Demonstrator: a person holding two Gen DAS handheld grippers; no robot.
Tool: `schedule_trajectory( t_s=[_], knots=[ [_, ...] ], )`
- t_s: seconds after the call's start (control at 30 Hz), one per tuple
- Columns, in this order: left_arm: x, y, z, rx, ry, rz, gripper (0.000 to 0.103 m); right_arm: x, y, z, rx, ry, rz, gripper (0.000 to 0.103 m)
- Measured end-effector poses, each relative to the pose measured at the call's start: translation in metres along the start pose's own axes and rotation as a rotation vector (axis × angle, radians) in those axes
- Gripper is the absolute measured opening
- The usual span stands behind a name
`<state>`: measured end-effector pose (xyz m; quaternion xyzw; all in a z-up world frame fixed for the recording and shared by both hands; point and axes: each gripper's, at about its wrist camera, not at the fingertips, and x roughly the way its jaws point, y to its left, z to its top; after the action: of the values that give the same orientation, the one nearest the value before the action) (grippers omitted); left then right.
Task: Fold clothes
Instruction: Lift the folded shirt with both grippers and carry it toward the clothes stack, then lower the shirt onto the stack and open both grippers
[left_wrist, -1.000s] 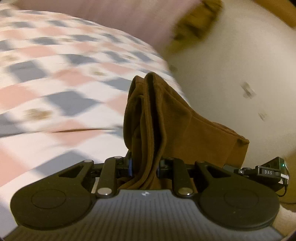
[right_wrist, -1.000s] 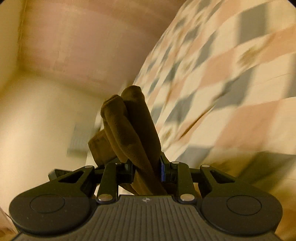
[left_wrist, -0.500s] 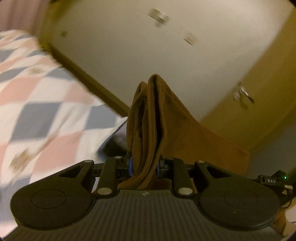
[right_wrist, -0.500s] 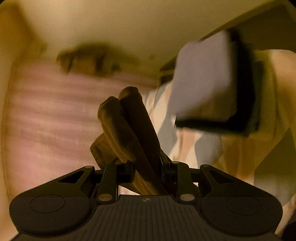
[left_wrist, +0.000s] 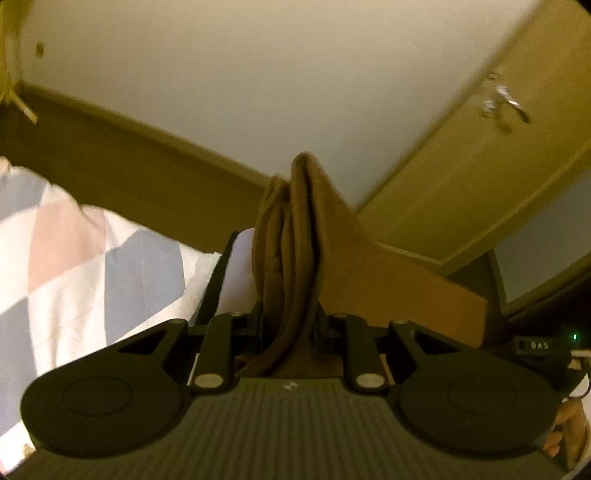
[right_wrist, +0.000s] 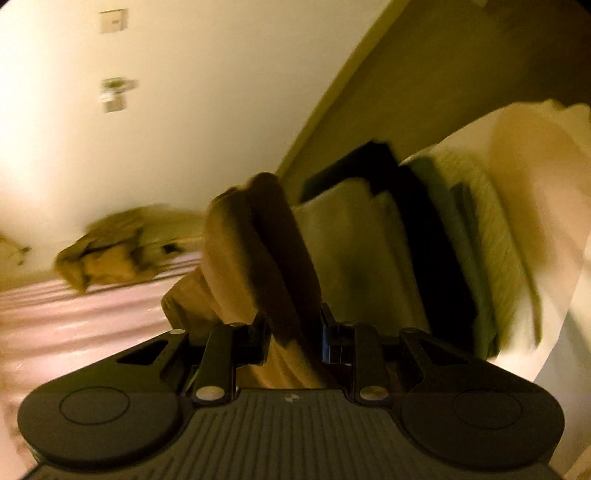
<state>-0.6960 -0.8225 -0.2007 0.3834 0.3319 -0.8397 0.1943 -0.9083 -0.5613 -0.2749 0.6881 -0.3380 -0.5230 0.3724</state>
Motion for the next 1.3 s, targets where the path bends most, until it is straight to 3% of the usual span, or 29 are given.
schedule_trajectory(
  t_s=[0.13,0.3,0.33,0.37,0.43,0.5,0.53,0.57,0.63,0.77,0.83,0.9,0.97,1.17,1.23,1.3],
  knots=[
    [0.041,0.020,0.007,-0.049,0.052,0.002,0.021,0.020,-0.016,0.014,-0.009,-0.016,-0.055,0.024],
    [0.041,0.033,0.004,-0.046,0.009,0.043,0.030,0.015,0.001,0.004,-0.205,-0.060,-0.121,0.028],
    [0.038,0.034,0.004,-0.038,-0.008,0.063,0.035,0.011,0.007,0.001,-0.254,-0.089,-0.154,0.037],
    [0.032,0.034,0.004,-0.025,-0.036,0.103,0.038,0.006,0.013,-0.002,-0.303,-0.119,-0.188,0.049],
    [0.015,0.028,0.004,-0.003,-0.108,0.195,0.039,-0.001,0.024,-0.006,-0.429,-0.187,-0.276,0.052],
    [-0.005,0.023,-0.001,0.024,-0.176,0.305,0.031,-0.012,0.040,-0.019,-0.587,-0.267,-0.365,0.052],
    [-0.014,0.015,-0.007,0.075,-0.205,0.355,0.026,-0.018,0.050,-0.031,-0.705,-0.302,-0.384,0.052],
    [-0.023,0.002,-0.019,0.153,-0.231,0.355,0.018,-0.023,0.059,-0.043,-0.827,-0.336,-0.400,0.052],
    [-0.040,-0.024,-0.042,0.308,-0.282,0.353,0.016,-0.027,0.070,-0.069,-1.035,-0.338,-0.364,0.052],
    [-0.026,-0.049,-0.088,0.481,-0.223,0.243,0.015,-0.009,0.063,-0.119,-1.331,-0.182,-0.271,0.050],
    [-0.006,-0.043,-0.101,0.484,-0.185,0.275,0.012,0.003,0.050,-0.132,-1.391,-0.132,-0.288,0.049],
    [0.006,-0.026,-0.103,0.415,-0.197,0.282,0.012,0.015,0.032,-0.132,-1.398,-0.096,-0.355,0.047],
    [0.014,-0.012,-0.100,0.340,-0.207,0.265,0.010,0.011,0.023,-0.129,-1.381,-0.093,-0.366,0.045],
    [0.029,-0.003,-0.097,0.317,-0.187,0.317,0.008,-0.003,0.017,-0.132,-1.396,-0.062,-0.370,0.047],
    [0.025,-0.011,-0.090,0.324,-0.187,0.336,0.007,-0.015,0.028,-0.132,-1.368,-0.074,-0.344,0.047],
    [0.006,-0.023,-0.080,0.327,-0.242,0.329,0.006,-0.025,0.033,-0.123,-1.341,-0.140,-0.309,0.047]
  ],
)
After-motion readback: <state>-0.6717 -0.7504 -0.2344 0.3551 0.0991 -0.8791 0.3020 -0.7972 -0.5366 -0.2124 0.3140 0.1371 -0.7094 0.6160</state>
